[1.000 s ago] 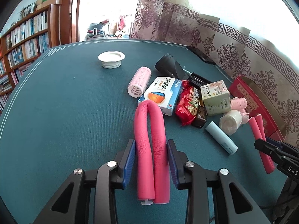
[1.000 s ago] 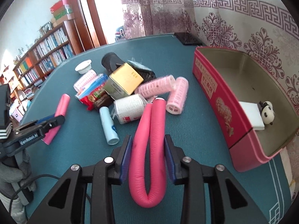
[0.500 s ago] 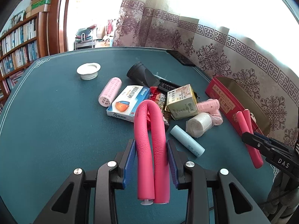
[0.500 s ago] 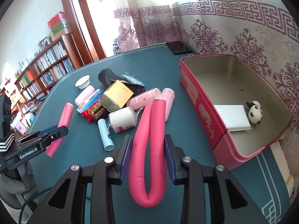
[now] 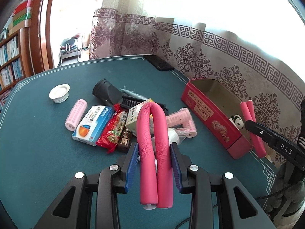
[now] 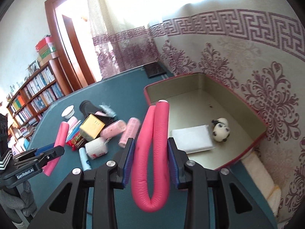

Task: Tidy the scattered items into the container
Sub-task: 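Carry both pink foam curlers into the red tin box and release them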

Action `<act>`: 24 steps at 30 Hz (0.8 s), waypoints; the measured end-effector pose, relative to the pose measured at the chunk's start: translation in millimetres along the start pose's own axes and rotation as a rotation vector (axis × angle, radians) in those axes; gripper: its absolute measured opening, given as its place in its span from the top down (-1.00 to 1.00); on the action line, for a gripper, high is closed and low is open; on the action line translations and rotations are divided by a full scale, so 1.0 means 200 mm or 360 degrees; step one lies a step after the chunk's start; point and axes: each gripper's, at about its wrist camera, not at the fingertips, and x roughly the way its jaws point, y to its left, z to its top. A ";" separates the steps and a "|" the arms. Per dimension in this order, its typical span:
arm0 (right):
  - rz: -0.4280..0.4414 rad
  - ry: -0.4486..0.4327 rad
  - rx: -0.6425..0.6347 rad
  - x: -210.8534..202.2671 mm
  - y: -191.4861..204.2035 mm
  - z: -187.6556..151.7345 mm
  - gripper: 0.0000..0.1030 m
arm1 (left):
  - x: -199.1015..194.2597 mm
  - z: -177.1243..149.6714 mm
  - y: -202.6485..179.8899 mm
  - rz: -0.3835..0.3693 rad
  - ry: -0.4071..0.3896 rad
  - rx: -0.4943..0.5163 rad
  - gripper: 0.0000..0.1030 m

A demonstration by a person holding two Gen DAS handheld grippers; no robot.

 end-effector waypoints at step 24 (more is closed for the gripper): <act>-0.0183 -0.0112 0.0176 -0.03 -0.41 0.12 0.27 | 0.31 0.44 -0.72 -0.0311 -0.0009 0.0327 0.32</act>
